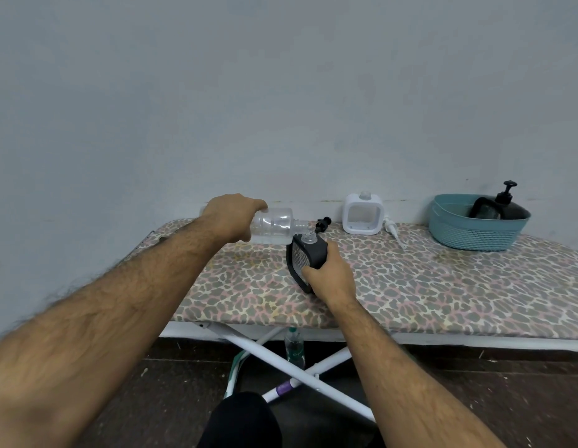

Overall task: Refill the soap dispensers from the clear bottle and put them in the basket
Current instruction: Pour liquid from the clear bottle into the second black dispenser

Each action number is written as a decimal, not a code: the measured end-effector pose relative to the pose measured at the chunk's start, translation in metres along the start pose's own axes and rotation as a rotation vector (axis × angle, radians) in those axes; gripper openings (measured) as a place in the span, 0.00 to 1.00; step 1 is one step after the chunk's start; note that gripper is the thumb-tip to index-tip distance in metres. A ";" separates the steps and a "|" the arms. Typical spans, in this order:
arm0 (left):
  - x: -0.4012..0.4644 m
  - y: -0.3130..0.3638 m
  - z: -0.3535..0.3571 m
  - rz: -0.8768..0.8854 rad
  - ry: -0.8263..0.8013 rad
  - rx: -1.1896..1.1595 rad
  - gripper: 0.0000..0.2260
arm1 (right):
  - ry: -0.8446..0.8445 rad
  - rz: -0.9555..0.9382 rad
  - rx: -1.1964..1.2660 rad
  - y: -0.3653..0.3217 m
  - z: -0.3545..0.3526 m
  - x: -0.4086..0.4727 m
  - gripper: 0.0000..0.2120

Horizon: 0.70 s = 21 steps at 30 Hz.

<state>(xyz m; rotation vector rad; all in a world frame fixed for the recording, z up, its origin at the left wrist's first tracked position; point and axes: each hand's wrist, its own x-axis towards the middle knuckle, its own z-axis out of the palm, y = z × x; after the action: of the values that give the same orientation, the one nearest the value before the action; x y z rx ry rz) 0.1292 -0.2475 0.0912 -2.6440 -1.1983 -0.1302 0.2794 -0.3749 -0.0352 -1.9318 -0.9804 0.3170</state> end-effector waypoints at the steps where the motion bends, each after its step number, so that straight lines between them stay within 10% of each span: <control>1: 0.000 0.000 0.000 0.001 0.000 0.001 0.31 | 0.001 0.000 -0.001 0.000 0.000 0.000 0.23; 21: -0.002 0.002 -0.003 -0.002 0.000 0.006 0.31 | 0.007 -0.008 -0.013 0.001 0.000 0.001 0.23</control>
<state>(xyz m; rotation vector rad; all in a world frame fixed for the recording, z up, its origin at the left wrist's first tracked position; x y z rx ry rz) 0.1300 -0.2509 0.0933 -2.6378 -1.1996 -0.1262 0.2804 -0.3746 -0.0359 -1.9390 -0.9876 0.2992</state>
